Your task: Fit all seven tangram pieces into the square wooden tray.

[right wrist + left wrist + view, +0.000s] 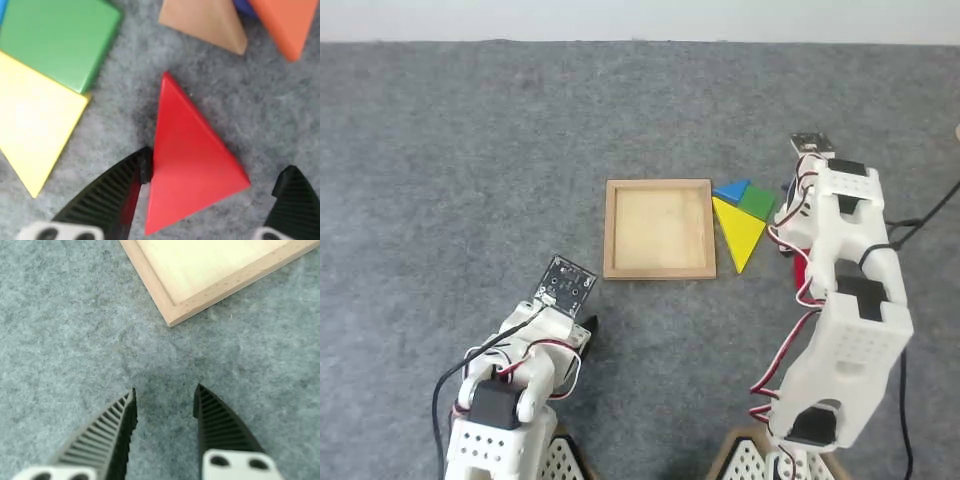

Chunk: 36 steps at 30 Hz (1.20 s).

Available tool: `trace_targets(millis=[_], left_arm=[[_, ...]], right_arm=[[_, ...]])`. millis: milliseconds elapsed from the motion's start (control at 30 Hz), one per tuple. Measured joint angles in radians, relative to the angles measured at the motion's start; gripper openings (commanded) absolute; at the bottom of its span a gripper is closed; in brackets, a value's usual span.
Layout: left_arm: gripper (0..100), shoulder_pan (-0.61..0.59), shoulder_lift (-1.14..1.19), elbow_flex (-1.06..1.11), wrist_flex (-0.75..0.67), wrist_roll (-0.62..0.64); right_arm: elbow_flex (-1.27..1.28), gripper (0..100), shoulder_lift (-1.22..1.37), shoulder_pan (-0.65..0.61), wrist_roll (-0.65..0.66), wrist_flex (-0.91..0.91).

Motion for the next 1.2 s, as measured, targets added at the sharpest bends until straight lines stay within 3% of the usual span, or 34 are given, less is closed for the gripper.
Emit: trace_targets(millis=[367, 567, 1200], left_arm=[[18, 0.000, 0.000, 0.000, 0.000, 0.000], [18, 0.000, 0.000, 0.000, 0.000, 0.000], [18, 0.000, 0.000, 0.000, 0.000, 0.000]], right_arm=[[0.018, 38.9, -0.012, 0.000, -0.012, -0.008], [0.018, 25.6, -0.012, 0.000, -0.012, -0.008], [0.018, 28.4, -0.015, 0.008, -0.012, -0.008]])
